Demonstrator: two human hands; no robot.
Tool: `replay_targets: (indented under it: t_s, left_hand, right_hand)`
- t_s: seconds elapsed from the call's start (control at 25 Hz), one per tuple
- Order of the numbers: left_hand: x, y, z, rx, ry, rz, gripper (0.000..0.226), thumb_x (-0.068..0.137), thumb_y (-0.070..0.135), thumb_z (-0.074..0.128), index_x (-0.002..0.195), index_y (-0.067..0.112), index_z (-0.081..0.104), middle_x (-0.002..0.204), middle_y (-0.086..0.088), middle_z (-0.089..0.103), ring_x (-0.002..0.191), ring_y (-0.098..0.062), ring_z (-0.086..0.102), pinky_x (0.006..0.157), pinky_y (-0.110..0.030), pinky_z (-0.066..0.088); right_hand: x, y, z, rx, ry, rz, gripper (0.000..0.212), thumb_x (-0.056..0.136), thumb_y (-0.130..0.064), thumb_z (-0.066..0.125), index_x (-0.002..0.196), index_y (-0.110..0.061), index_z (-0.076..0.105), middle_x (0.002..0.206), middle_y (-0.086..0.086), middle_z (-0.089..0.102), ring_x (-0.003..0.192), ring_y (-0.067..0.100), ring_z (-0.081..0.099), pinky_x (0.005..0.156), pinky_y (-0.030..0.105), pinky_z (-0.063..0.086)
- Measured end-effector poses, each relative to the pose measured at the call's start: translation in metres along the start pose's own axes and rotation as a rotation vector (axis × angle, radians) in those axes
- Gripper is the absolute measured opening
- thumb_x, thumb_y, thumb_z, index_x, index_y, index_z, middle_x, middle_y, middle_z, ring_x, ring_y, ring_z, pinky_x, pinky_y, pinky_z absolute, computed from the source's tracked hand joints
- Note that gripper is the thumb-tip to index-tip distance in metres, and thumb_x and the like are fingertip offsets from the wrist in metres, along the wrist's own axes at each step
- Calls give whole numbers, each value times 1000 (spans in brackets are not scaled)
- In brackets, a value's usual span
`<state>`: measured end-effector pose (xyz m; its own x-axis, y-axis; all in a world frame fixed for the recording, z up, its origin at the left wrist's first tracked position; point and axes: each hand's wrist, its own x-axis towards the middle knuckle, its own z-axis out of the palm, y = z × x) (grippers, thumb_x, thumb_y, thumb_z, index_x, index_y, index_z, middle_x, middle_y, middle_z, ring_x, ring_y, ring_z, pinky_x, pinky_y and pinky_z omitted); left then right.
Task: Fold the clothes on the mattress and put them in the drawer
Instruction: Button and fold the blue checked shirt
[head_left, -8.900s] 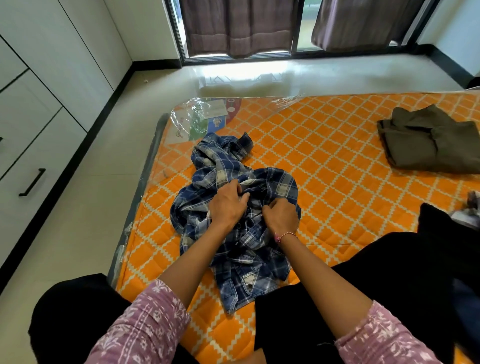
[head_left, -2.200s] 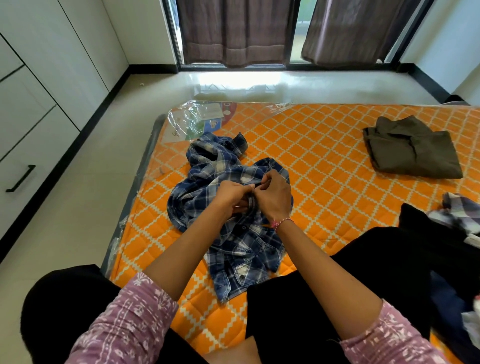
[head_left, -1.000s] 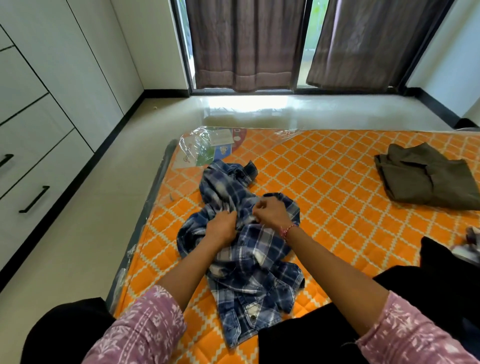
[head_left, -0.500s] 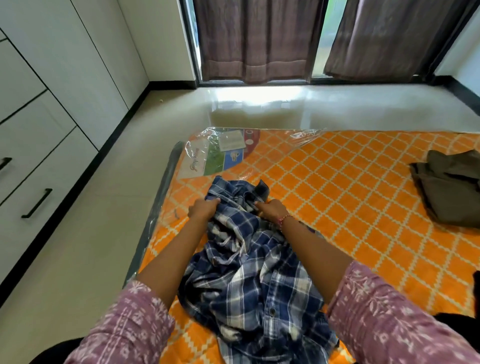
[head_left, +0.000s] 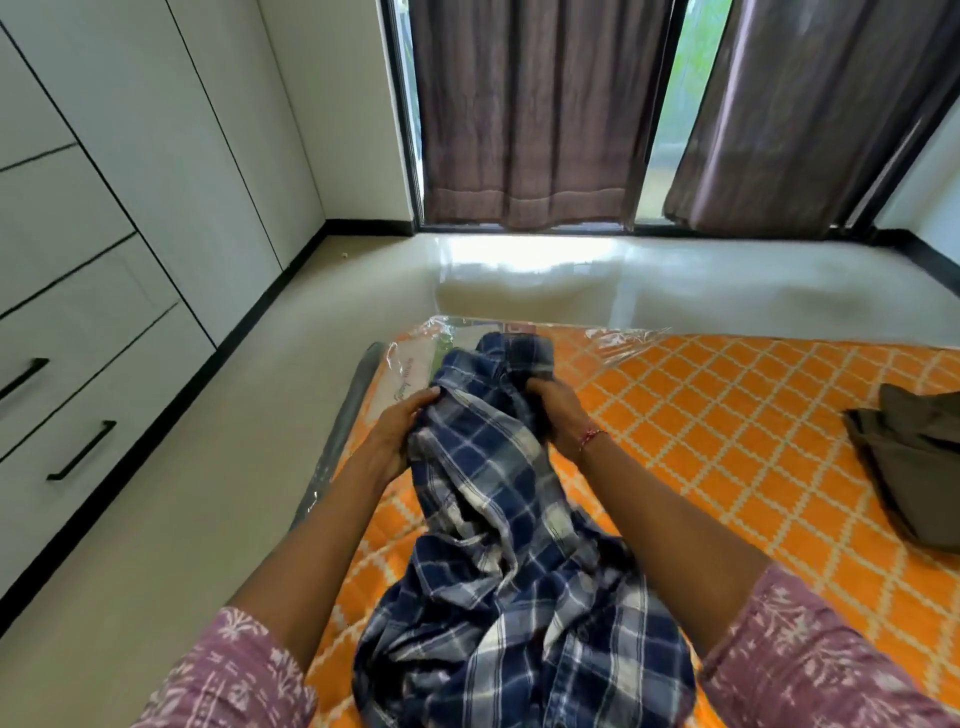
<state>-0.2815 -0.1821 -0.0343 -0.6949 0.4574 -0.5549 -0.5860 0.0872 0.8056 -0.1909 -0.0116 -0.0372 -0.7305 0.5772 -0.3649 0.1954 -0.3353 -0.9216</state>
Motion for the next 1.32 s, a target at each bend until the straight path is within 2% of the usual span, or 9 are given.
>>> replay_targets:
  t_s: [0.16, 0.28, 0.44, 0.56, 0.8, 0.96, 1.08, 1.2, 1.32]
  left_hand:
    - [-11, 40, 15, 623, 177, 386, 13, 88, 10, 60, 80, 0, 62, 76, -15, 57, 69, -23, 53, 65, -36, 47]
    - [-36, 54, 36, 591, 212, 550, 16, 93, 11, 44, 91, 2, 57, 88, -15, 57, 82, -25, 53, 71, -39, 43]
    - [-71, 77, 52, 481, -31, 682, 19, 94, 12, 53, 75, 15, 57, 69, 1, 60, 67, -16, 58, 65, -24, 42]
    - [-93, 97, 50, 1020, -188, 807, 11, 83, 18, 71, 92, 14, 66, 85, 0, 71, 78, -14, 67, 65, -19, 47]
    - [-120, 114, 61, 1544, 592, 994, 20, 93, 19, 48, 96, 6, 63, 101, -13, 63, 91, -32, 61, 65, -32, 37]
    - [-131, 125, 55, 1464, 720, 981, 21, 93, 7, 44, 87, 3, 63, 97, -13, 62, 85, -32, 61, 65, -35, 43]
    - [-144, 133, 58, 1356, 739, 1116, 20, 93, 0, 42, 89, -2, 62, 98, -16, 60, 82, -35, 59, 65, -39, 46]
    - [-160, 166, 67, 1079, 801, 1233, 18, 92, 3, 45, 83, -3, 60, 95, -20, 57, 79, -37, 57, 68, -43, 48]
    - [-164, 200, 79, 918, 781, 1026, 23, 94, 9, 44, 82, 1, 61, 90, -17, 62, 81, -36, 61, 67, -38, 46]
  right_hand:
    - [-18, -62, -21, -311, -36, -295, 18, 84, 8, 53, 97, -1, 60, 77, 9, 61, 65, 17, 57, 57, 21, 49]
    - [-39, -92, -32, -364, -45, -316, 19, 85, 10, 52, 97, -4, 57, 69, 6, 54, 60, 15, 51, 53, 21, 44]
    - [-62, -120, -45, -229, 14, -348, 18, 88, 6, 51, 75, -2, 60, 63, 7, 51, 56, 17, 47, 54, 25, 44]
    - [-79, -134, -47, -109, 4, -378, 19, 89, -4, 51, 74, -8, 61, 67, 8, 59, 60, 20, 55, 56, 28, 45]
    - [-105, -170, -39, -394, 62, -666, 13, 81, -4, 66, 86, 8, 66, 81, 22, 66, 77, 22, 59, 79, 46, 53]
    - [-127, -186, -40, -796, -224, -612, 34, 76, 7, 68, 107, -4, 61, 95, 13, 64, 86, 22, 59, 87, 40, 51]
    - [-141, -191, -47, -1342, 146, -704, 15, 82, -11, 65, 94, -2, 65, 95, 21, 67, 88, 34, 63, 72, 37, 48]
    - [-147, -216, -51, -850, 414, -827, 12, 84, -7, 60, 78, 1, 66, 75, 21, 63, 70, 31, 59, 59, 34, 48]
    - [-153, -249, -53, 11, 185, -651, 21, 85, 10, 51, 71, -5, 54, 67, 9, 53, 61, 19, 50, 50, 24, 46]
